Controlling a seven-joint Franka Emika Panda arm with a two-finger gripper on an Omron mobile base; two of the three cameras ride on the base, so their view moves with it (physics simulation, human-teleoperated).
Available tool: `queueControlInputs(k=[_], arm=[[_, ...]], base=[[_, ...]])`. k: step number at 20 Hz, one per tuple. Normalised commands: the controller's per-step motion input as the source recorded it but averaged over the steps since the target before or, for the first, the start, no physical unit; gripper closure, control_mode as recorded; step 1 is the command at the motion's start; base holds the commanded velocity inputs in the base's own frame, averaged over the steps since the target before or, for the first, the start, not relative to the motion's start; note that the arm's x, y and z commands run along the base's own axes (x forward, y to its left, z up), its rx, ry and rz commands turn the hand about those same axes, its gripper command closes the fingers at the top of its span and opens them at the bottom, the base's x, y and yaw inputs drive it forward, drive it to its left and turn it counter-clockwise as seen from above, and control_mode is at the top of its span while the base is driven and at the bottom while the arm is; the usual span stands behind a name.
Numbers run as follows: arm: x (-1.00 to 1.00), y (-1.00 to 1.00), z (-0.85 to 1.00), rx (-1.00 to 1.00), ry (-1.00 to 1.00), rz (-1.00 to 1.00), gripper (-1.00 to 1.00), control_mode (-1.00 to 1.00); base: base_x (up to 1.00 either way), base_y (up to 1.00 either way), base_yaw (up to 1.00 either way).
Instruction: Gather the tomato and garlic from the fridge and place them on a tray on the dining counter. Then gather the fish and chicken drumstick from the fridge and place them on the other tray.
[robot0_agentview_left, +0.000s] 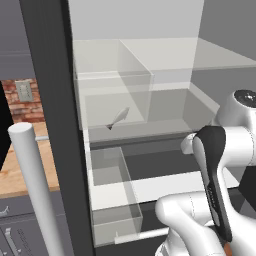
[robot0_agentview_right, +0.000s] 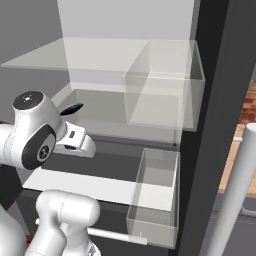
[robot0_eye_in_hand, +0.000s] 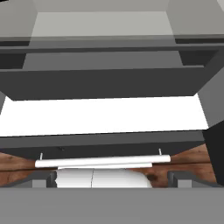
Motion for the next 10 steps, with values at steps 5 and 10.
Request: queueControlInputs(k=[5,10], arm=[[0.33,0.19,-0.06,0.00,0.00,0.04,-1.00,-1.00],[0.39,0.45,-0.04,0.00,-0.11,0.10,-1.00,-1.00]], base=[[0.09,0.01,0.01],[0.00,0.00,0.00]])
